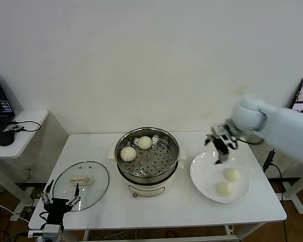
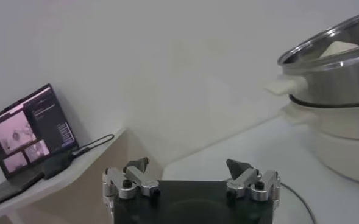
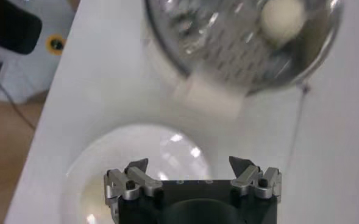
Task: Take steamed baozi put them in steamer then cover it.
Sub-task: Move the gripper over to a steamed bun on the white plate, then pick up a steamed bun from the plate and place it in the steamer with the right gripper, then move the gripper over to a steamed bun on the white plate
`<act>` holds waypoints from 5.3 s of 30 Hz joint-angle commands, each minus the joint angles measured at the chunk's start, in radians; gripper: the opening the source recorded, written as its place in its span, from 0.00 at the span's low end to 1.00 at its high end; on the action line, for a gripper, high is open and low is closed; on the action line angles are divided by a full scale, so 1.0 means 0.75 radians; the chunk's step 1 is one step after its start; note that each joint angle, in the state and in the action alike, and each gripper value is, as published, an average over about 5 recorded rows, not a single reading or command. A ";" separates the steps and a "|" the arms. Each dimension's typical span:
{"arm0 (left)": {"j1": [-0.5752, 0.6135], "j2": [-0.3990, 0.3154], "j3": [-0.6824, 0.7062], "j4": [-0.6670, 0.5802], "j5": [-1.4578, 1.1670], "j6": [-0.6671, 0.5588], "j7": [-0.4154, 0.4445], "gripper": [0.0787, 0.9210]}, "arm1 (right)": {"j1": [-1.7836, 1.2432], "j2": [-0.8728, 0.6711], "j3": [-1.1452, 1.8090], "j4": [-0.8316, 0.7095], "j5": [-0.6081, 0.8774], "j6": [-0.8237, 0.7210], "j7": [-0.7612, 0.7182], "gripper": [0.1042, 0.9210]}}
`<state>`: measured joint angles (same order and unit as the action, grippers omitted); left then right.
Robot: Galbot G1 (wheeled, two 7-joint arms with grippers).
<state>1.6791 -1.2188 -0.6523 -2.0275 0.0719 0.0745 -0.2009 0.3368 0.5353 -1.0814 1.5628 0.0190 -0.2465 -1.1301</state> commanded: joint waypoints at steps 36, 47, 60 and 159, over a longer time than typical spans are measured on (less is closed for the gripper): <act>0.008 -0.011 -0.029 0.012 0.001 0.014 0.007 0.88 | -0.657 0.102 0.405 -0.254 -0.294 0.025 0.091 0.76; 0.005 -0.011 -0.029 0.006 0.001 0.015 0.006 0.88 | -0.519 0.087 0.375 -0.222 -0.233 0.029 0.059 0.64; 0.001 -0.002 -0.034 -0.005 -0.007 0.012 0.007 0.88 | 0.025 0.075 0.251 -0.158 0.013 -0.002 -0.025 0.64; 0.011 0.028 -0.072 -0.022 -0.015 0.006 0.017 0.88 | -0.389 -0.174 0.444 -0.116 -0.187 0.146 -0.030 0.88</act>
<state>1.6830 -1.1989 -0.7061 -2.0426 0.0564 0.0788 -0.1890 0.3584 0.5968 -0.9867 1.5193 0.0388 -0.1473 -1.1459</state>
